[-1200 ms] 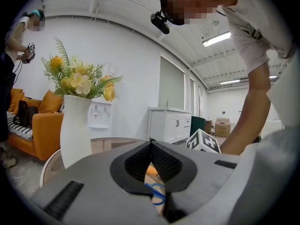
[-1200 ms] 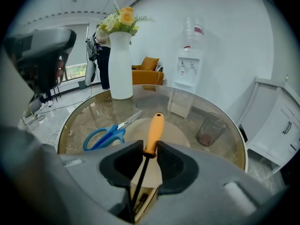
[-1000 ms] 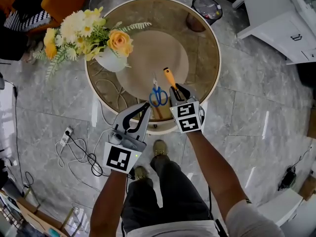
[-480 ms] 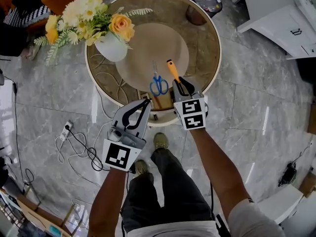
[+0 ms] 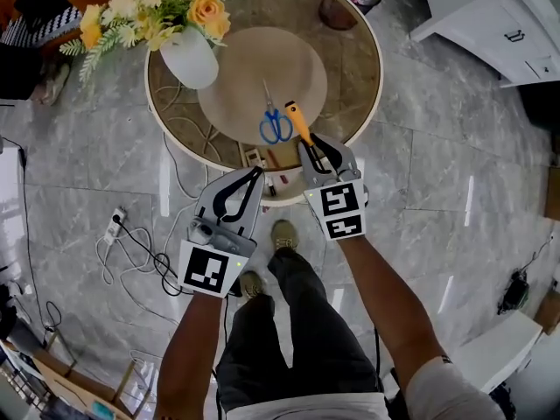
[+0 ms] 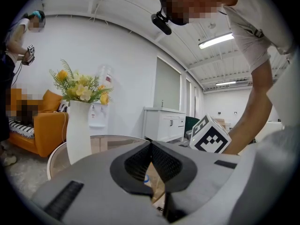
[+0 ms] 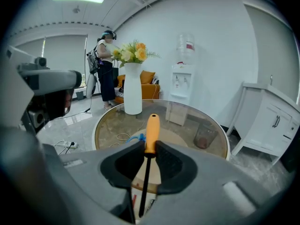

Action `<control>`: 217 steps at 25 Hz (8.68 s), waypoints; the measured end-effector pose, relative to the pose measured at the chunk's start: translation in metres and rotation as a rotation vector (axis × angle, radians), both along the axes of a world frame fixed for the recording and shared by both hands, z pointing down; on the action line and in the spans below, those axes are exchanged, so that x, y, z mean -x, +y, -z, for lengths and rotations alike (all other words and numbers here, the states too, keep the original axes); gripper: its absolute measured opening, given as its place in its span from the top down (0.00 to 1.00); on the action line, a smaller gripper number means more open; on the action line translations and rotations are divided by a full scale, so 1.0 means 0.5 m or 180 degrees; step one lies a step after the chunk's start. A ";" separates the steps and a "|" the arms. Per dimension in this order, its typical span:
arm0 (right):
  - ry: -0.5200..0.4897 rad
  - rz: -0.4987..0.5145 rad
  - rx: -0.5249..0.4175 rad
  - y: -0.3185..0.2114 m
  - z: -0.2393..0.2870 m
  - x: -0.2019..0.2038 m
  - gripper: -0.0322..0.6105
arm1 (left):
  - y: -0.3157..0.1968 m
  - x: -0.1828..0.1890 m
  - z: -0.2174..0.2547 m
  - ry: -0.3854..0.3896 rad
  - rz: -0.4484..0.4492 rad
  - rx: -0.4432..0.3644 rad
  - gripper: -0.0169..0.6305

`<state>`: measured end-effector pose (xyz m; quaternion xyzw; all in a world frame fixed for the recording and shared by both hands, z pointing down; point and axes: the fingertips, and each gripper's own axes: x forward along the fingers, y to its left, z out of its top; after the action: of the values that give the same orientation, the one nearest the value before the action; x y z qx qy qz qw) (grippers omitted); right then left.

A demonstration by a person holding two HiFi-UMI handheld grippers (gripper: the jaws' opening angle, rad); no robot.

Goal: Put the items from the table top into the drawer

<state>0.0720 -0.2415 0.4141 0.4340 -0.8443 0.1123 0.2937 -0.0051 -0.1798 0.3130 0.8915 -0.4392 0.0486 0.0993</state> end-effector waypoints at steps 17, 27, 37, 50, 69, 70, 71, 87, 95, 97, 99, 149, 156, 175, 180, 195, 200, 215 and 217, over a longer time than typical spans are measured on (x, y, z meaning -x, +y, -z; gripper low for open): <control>-0.0065 0.0040 -0.0206 0.299 0.108 0.071 0.84 | 0.226 0.049 0.035 0.0117 -0.0147 -0.0046 0.97; -0.0038 0.0095 -0.0171 0.391 0.107 0.089 0.84 | 0.279 0.068 0.036 0.0138 -0.0130 -0.0104 0.97; -0.0031 0.0246 -0.0125 0.388 -0.034 0.073 0.84 | 0.277 0.069 -0.086 0.0098 0.0052 -0.0111 0.97; 0.0052 0.0414 -0.0186 0.315 -0.267 0.056 0.84 | 0.220 0.045 -0.275 0.0044 0.0141 -0.0293 0.97; 0.0281 0.0629 -0.0223 0.212 -0.537 0.048 0.84 | 0.122 0.037 -0.504 0.0146 0.0217 -0.0659 0.97; 0.0307 0.0657 -0.0209 0.208 -0.550 0.047 0.84 | 0.117 0.039 -0.505 0.0158 0.0228 -0.0707 0.97; 0.0340 0.0696 -0.0194 0.205 -0.561 0.048 0.84 | 0.113 0.041 -0.505 0.0159 0.0237 -0.0748 0.97; 0.0857 0.1071 0.0127 0.152 -0.708 0.088 0.84 | 0.099 0.059 -0.539 0.0185 0.0277 -0.0868 0.97; 0.1106 0.1110 0.0463 0.139 -0.758 0.107 0.83 | 0.093 0.069 -0.535 0.0159 0.0281 -0.0865 0.97; 0.1088 0.1071 0.0576 0.138 -0.768 0.102 0.83 | 0.095 0.080 -0.540 0.0143 0.0311 -0.0844 0.97; 0.1074 0.1052 0.0637 0.136 -0.774 0.099 0.83 | 0.096 0.086 -0.535 0.0158 0.0323 -0.0871 0.97; -0.0237 0.1114 -0.0203 0.244 -0.111 0.089 0.95 | 0.158 0.033 -0.249 0.0194 0.0012 -0.1110 0.97; -0.0354 0.0894 -0.0014 0.186 -0.041 0.099 0.94 | 0.136 0.042 -0.186 0.0166 -0.0056 -0.1047 0.97; 0.0038 -0.0037 0.0591 -0.027 -0.092 0.116 0.79 | 0.161 0.092 -0.173 0.0018 -0.0052 -0.1026 0.97; 0.0161 -0.0156 0.0645 -0.038 -0.117 0.113 0.77 | 0.175 0.108 -0.176 -0.0044 -0.0032 -0.1060 0.97; 0.0251 -0.0310 0.0781 -0.057 -0.149 0.094 0.78 | 0.179 0.133 -0.195 -0.0067 0.0046 -0.1071 0.97; 0.0233 -0.0302 0.0729 -0.056 -0.148 0.094 0.82 | 0.176 0.126 -0.200 -0.0061 0.0028 -0.1050 0.97; -0.0015 -0.0169 0.0483 -0.024 -0.102 0.083 0.83 | 0.175 0.110 -0.193 -0.0059 -0.0038 -0.1012 0.97; -0.0043 -0.0099 0.0454 -0.010 -0.087 0.082 0.83 | 0.172 0.106 -0.190 -0.0061 -0.0050 -0.1030 0.97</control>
<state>0.0308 -0.2466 0.4576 0.4243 -0.8292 0.1796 0.3164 -0.0580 -0.0937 0.4078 0.8988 -0.4352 -0.0135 -0.0501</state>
